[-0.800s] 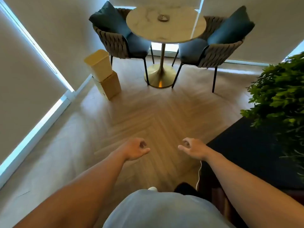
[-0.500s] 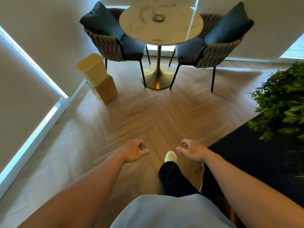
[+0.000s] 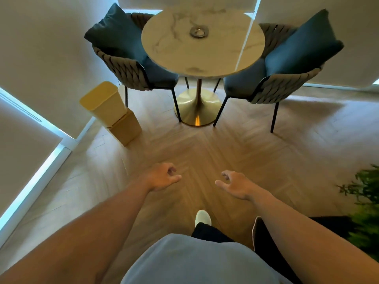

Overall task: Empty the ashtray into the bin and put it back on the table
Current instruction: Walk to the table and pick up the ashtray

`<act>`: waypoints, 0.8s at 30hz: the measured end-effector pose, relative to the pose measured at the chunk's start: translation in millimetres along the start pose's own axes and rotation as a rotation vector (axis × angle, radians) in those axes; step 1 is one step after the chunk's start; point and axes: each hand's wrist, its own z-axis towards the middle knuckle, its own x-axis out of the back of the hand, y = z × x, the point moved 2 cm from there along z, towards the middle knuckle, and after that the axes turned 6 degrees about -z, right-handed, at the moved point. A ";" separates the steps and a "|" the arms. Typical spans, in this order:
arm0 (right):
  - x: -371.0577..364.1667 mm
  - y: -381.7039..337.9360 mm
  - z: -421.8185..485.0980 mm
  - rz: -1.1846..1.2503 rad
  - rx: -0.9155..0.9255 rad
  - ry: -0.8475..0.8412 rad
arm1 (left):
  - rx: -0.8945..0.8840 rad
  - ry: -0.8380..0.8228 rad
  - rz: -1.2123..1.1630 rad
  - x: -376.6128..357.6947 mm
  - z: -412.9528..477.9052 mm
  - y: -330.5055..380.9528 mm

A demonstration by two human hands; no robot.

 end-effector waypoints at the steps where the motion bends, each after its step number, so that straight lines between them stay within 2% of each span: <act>1: 19.0 -2.3 12.2 -0.007 0.010 0.015 | -0.010 0.016 -0.008 12.5 14.2 8.8; 7: 107.4 -21.3 76.4 -0.026 0.056 0.030 | -0.026 0.031 -0.027 64.3 83.7 44.4; 13: 181.9 -37.5 169.3 0.009 0.081 0.040 | -0.068 0.054 -0.034 122.6 191.1 65.0; 19: 248.7 -54.8 260.2 0.002 0.012 0.067 | -0.070 0.009 -0.053 193.5 298.8 74.9; 24: 304.0 -72.3 314.1 0.122 -0.051 0.051 | -0.043 -0.041 -0.066 255.6 368.1 88.3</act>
